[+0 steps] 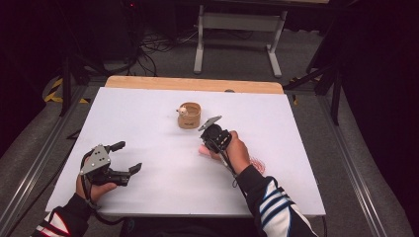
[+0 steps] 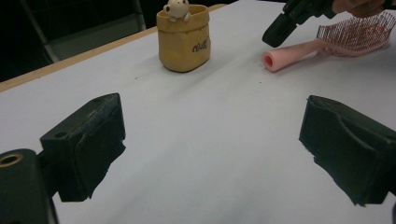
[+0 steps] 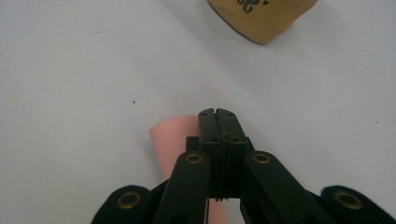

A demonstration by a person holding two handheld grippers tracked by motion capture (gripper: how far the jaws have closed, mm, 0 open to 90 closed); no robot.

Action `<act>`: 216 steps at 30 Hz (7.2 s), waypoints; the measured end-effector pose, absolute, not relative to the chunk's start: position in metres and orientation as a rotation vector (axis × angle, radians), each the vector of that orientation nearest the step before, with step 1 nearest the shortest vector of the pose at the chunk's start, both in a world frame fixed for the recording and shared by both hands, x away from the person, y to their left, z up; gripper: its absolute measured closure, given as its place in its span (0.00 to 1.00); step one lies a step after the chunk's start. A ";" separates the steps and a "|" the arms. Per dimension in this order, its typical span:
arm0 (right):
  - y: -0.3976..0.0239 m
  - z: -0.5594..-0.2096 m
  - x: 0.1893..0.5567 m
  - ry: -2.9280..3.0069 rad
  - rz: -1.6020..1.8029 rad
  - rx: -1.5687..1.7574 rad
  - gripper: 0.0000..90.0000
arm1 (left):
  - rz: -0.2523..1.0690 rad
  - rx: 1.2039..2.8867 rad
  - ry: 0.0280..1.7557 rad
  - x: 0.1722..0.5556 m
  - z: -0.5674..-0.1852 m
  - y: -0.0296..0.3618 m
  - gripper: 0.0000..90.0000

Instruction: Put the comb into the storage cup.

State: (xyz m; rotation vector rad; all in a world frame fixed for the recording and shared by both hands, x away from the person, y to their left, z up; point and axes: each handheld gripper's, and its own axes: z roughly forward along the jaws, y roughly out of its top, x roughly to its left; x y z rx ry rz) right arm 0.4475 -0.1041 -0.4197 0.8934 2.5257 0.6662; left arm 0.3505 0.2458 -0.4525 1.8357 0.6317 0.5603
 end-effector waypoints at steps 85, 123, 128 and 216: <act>-0.151 -0.445 0.357 2.687 0.805 0.704 1.00 | 0.549 1.927 0.635 0.353 -0.457 0.240 0.10; -0.210 -0.443 0.310 2.687 0.720 0.671 1.00 | 0.526 1.973 0.624 0.357 -0.461 0.236 0.11; -0.236 -0.442 0.316 2.639 0.691 0.755 1.00 | 0.523 1.981 0.622 0.357 -0.462 0.233 0.11; -0.263 -0.415 0.327 1.998 1.077 1.066 0.77 | 0.474 1.945 0.616 0.366 -0.445 0.222 0.11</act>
